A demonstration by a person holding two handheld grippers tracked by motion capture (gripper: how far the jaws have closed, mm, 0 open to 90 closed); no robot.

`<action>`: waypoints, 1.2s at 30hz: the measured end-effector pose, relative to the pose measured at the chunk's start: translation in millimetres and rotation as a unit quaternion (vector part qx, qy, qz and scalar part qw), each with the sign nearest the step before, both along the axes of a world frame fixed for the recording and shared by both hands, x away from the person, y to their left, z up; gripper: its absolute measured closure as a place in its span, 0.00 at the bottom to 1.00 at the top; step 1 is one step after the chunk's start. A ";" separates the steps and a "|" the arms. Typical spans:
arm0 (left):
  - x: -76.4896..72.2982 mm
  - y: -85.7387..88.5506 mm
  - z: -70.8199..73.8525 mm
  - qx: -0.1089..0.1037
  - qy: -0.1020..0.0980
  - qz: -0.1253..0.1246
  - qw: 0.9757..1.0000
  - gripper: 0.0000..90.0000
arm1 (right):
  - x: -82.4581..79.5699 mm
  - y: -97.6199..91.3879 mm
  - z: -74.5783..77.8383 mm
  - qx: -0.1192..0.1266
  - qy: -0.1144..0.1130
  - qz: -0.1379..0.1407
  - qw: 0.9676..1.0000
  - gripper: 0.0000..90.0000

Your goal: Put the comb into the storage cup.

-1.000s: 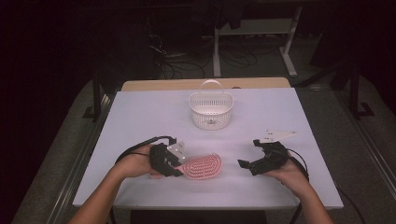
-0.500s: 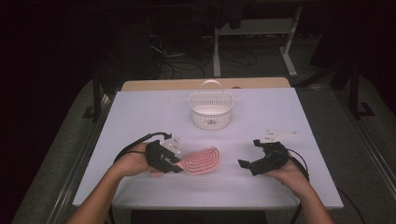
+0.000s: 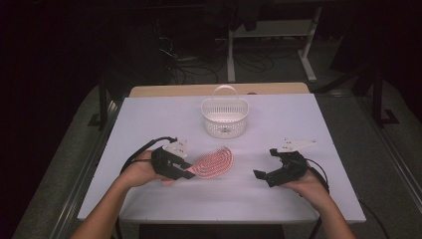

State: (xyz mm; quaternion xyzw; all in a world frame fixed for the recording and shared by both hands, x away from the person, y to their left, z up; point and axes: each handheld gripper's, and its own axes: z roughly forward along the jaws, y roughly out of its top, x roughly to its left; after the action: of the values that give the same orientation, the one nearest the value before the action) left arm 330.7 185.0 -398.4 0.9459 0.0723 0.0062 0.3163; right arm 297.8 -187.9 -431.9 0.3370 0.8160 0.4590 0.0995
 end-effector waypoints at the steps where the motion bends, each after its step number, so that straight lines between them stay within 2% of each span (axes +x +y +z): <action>1: 0.9 1.1 0.4 -0.004 -0.001 0.002 1.000 0.78 | 0.2 0.0 0.0 0.000 -0.001 0.000 1.000 0.00; 11: 3.5 6.0 3.4 -0.047 -0.008 0.037 0.998 0.78 | 0.1 0.8 -0.4 -0.002 -0.003 0.004 1.000 0.00; 17: 6.6 9.8 6.2 -0.084 -0.007 0.057 0.995 0.78 | -0.2 0.8 -0.3 -0.003 -0.005 0.005 1.000 0.00; 19: 8.3 11.1 6.0 -0.091 -0.001 0.063 0.994 0.78 | -0.2 0.7 -0.2 -0.002 -0.005 0.005 1.000 0.00; 22: 10.2 13.4 6.2 -0.098 -0.004 0.073 0.992 0.78 | -0.3 0.7 0.0 -0.001 -0.006 0.005 1.000 0.00; 25: 11.8 15.2 7.2 -0.110 -0.008 0.084 0.990 0.78 | -0.6 0.7 0.4 -0.001 -0.005 0.005 1.000 0.00; 33: 18.0 21.4 9.4 -0.147 -0.017 0.122 0.981 0.78 | -0.5 0.8 0.4 -0.001 -0.006 0.003 1.000 0.00; 36: 19.9 23.3 10.7 -0.162 -0.023 0.136 0.977 0.78 | -0.6 1.1 0.4 -0.001 -0.006 0.003 1.000 0.00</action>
State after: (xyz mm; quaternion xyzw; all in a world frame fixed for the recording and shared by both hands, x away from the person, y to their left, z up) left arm 350.6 208.3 -387.7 0.8629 0.1930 0.0589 0.4633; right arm 297.2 -186.8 -431.5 0.3316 0.8170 0.4604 0.1029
